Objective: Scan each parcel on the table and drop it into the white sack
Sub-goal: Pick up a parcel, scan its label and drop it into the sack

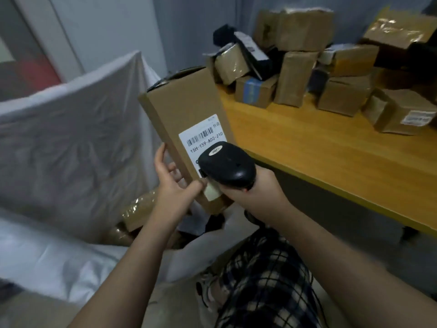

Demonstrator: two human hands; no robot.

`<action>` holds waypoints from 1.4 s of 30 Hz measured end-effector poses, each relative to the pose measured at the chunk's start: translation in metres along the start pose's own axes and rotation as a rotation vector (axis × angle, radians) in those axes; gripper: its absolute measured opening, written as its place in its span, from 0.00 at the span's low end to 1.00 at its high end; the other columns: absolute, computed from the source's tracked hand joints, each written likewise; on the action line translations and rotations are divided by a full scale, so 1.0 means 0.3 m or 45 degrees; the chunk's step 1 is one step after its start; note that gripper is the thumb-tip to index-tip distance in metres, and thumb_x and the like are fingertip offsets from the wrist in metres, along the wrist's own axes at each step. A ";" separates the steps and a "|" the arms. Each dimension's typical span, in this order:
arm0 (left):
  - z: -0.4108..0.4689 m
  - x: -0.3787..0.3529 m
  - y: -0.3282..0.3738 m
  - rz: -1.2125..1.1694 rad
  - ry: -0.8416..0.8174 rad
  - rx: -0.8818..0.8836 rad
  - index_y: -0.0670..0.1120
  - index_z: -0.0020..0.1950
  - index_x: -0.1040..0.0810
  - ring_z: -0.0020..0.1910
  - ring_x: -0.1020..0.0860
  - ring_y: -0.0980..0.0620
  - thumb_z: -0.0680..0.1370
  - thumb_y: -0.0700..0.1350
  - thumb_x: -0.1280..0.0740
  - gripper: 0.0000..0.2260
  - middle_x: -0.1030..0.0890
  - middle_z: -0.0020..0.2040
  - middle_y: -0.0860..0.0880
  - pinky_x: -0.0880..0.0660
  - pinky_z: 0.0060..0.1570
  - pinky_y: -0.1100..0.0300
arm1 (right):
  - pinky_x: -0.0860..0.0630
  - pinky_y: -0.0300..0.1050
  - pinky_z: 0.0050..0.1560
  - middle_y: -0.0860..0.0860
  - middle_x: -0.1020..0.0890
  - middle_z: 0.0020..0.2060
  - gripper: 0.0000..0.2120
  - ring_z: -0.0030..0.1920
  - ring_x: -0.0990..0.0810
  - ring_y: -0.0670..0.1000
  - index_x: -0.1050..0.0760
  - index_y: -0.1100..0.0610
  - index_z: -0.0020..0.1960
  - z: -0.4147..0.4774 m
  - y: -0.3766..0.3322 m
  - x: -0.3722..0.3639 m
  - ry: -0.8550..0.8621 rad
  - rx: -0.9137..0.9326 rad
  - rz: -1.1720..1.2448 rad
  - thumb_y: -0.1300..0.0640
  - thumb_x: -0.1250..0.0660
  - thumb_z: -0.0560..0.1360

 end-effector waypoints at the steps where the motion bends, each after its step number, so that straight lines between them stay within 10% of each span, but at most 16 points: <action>1: -0.007 0.037 -0.038 0.010 0.038 0.030 0.54 0.76 0.54 0.48 0.21 0.64 0.72 0.30 0.29 0.45 0.28 0.58 0.49 0.22 0.49 0.65 | 0.21 0.42 0.44 0.43 0.16 0.39 0.09 0.43 0.19 0.37 0.20 0.49 0.45 0.019 0.031 -0.038 -0.016 -0.048 0.008 0.52 0.23 0.67; 5: 0.028 0.201 -0.124 0.236 0.307 0.025 0.58 0.76 0.55 0.69 0.31 0.53 0.65 0.50 0.23 0.51 0.40 0.74 0.45 0.32 0.69 0.50 | 0.28 0.45 0.54 0.49 0.24 0.51 0.09 0.55 0.26 0.44 0.20 0.57 0.47 0.105 0.147 -0.097 0.045 -0.066 -0.448 0.54 0.26 0.69; 8: 0.124 0.285 -0.146 0.548 0.414 0.010 0.47 0.79 0.58 0.72 0.44 0.56 0.69 0.47 0.23 0.52 0.48 0.76 0.44 0.49 0.67 0.70 | 0.44 0.52 0.72 0.52 0.34 0.71 0.15 0.72 0.42 0.56 0.18 0.53 0.54 0.171 0.217 -0.082 0.081 -0.221 -0.749 0.50 0.28 0.70; 11: 0.254 0.309 -0.181 0.864 0.348 -0.084 0.39 0.77 0.49 0.72 0.41 0.42 0.66 0.42 0.22 0.48 0.42 0.72 0.37 0.45 0.71 0.58 | 0.42 0.53 0.72 0.55 0.41 0.76 0.14 0.75 0.44 0.58 0.18 0.51 0.55 0.222 0.290 -0.071 0.049 -0.360 -0.744 0.49 0.28 0.70; 15: 0.374 0.274 -0.312 1.305 0.018 -0.031 0.32 0.74 0.45 0.68 0.39 0.33 0.65 0.41 0.21 0.46 0.40 0.70 0.32 0.42 0.70 0.46 | 0.30 0.44 0.39 0.57 0.21 0.46 0.08 0.47 0.21 0.58 0.27 0.52 0.40 0.246 0.359 -0.103 -0.071 -0.500 -0.524 0.54 0.28 0.71; 20: 0.308 0.297 -0.447 1.764 -0.154 0.210 0.41 0.74 0.45 0.62 0.34 0.40 0.66 0.50 0.23 0.44 0.37 0.66 0.41 0.31 0.59 0.46 | 0.37 0.44 0.30 0.53 0.28 0.28 0.09 0.30 0.28 0.53 0.31 0.56 0.37 0.237 0.358 -0.093 0.124 -0.430 -0.547 0.59 0.33 0.72; 27: 0.318 0.278 -0.390 2.275 -0.390 0.420 0.43 0.73 0.48 0.63 0.34 0.43 0.73 0.47 0.30 0.36 0.38 0.67 0.44 0.35 0.59 0.52 | 0.37 0.43 0.29 0.52 0.28 0.27 0.13 0.29 0.29 0.52 0.35 0.54 0.33 0.215 0.333 -0.074 0.083 -0.378 -0.612 0.58 0.33 0.71; 35: 0.312 0.241 -0.275 2.415 -0.516 0.429 0.44 0.78 0.62 0.68 0.37 0.42 0.69 0.56 0.27 0.54 0.39 0.71 0.44 0.37 0.63 0.51 | 0.41 0.44 0.29 0.53 0.33 0.26 0.16 0.30 0.34 0.52 0.37 0.57 0.30 0.224 0.149 -0.014 0.108 -0.325 -0.516 0.58 0.32 0.70; 42: 0.305 0.219 -0.096 2.145 -0.219 0.118 0.45 0.75 0.41 0.64 0.33 0.39 0.69 0.66 0.32 0.43 0.32 0.66 0.40 0.37 0.62 0.49 | 0.42 0.42 0.29 0.52 0.35 0.27 0.14 0.30 0.35 0.48 0.34 0.56 0.32 0.268 -0.140 0.057 0.458 -0.074 0.011 0.60 0.31 0.71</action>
Point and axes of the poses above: each hand's wrist, its own z-axis towards the middle knuckle, its own x-axis out of the back of the hand, y = z × x, the point moved 4 cm from there along z, towards the middle knuckle
